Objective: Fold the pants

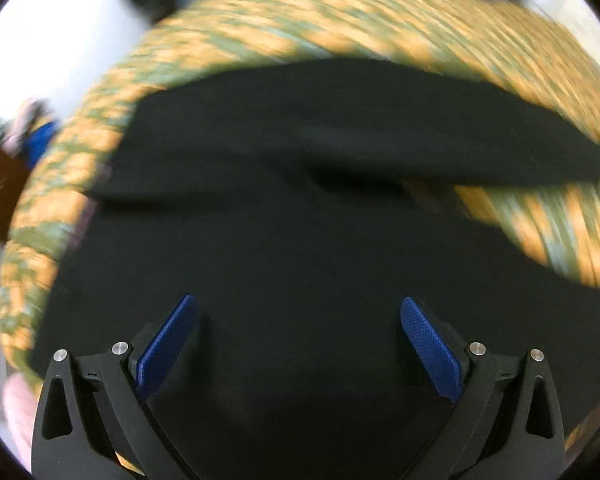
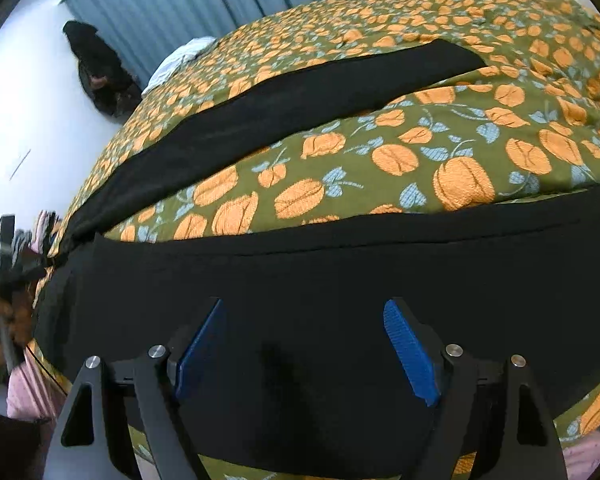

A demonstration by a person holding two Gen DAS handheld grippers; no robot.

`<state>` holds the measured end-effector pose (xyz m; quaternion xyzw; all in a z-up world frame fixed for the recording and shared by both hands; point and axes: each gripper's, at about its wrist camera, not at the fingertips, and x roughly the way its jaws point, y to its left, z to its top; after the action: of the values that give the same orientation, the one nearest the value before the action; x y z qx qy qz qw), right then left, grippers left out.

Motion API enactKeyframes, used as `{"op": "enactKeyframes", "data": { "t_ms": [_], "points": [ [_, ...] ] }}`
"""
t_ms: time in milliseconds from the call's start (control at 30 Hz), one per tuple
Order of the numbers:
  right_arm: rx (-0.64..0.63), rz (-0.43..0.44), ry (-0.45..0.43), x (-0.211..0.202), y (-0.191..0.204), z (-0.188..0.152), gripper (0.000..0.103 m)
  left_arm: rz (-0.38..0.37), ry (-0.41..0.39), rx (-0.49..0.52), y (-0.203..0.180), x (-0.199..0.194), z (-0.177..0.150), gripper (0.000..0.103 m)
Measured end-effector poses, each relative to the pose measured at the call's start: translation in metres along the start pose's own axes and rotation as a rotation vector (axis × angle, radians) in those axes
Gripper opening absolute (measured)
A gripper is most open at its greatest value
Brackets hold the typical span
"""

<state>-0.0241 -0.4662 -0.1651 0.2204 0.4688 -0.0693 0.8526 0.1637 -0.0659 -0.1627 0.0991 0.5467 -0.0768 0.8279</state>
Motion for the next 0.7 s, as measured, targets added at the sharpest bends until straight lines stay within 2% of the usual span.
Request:
{"op": "enactKeyframes", "data": {
  "t_ms": [67,100,133,200,267,333,433,533,633,700],
  "points": [
    [0.049,-0.06,0.004,-0.003,-0.027,-0.003,0.081,0.06,-0.004,0.086,-0.028,0.005,-0.028,0.102],
    [0.13,-0.086,-0.004,-0.008,-0.051,-0.005,0.081,0.084,-0.02,0.093,-0.033,0.004,-0.034,0.102],
    [0.255,-0.091,-0.03,-0.018,-0.079,-0.006,0.081,0.088,-0.03,0.091,-0.036,0.001,-0.037,0.102],
    [0.38,-0.102,-0.09,-0.038,-0.107,-0.007,0.081,0.073,-0.021,0.091,-0.035,-0.003,-0.035,0.102],
    [0.398,-0.171,-0.131,-0.058,-0.119,-0.007,0.081,0.066,-0.021,0.076,-0.029,-0.007,-0.03,0.102],
    [0.409,-0.163,-0.157,-0.065,-0.12,-0.009,0.084,0.062,-0.028,0.046,-0.027,-0.011,-0.026,0.102],
    [0.367,-0.165,-0.169,-0.065,-0.107,-0.007,0.086,0.063,-0.028,0.033,-0.031,-0.017,-0.025,0.102],
    [0.243,-0.181,-0.157,-0.054,-0.093,0.012,0.086,0.072,-0.034,0.05,-0.036,-0.018,-0.027,0.102],
    [0.069,-0.261,-0.175,-0.049,-0.086,0.042,0.086,0.097,-0.043,0.092,-0.051,-0.027,-0.031,0.102],
    [-0.053,-0.319,-0.212,-0.047,-0.09,0.064,0.092,0.115,-0.038,0.11,-0.061,-0.032,-0.035,0.102]
  ]
}}
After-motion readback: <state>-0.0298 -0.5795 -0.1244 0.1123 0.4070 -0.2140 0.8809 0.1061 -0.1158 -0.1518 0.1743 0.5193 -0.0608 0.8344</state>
